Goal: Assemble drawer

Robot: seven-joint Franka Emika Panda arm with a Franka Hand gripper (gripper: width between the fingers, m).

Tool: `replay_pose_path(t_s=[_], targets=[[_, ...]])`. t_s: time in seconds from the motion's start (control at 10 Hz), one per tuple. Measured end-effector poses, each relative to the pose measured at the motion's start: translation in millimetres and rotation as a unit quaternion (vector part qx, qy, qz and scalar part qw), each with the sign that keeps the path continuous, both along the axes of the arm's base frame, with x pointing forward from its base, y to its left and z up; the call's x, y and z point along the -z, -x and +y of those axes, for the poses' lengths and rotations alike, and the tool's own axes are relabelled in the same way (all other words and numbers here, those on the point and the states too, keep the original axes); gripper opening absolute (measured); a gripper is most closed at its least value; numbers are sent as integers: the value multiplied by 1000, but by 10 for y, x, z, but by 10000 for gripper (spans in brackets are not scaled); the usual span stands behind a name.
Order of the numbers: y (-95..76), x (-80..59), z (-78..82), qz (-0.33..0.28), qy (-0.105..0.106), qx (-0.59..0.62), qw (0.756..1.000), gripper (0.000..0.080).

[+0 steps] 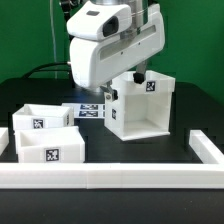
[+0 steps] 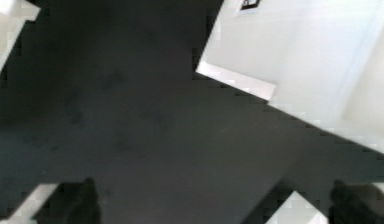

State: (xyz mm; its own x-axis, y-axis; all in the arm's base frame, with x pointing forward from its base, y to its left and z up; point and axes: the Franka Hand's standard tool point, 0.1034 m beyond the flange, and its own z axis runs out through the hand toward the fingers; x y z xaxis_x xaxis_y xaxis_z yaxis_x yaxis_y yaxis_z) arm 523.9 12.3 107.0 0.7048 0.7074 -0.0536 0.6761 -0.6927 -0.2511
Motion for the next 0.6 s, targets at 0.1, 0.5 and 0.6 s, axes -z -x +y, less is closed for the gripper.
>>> replay_pose_path(t_s=[0.1,0.5,0.6], targets=[[0,0,-1,0,0,0,1000,650],[7,-7,-3,0,1,0,1000,650],[60,-92,5,-4,6,10,1000,650]])
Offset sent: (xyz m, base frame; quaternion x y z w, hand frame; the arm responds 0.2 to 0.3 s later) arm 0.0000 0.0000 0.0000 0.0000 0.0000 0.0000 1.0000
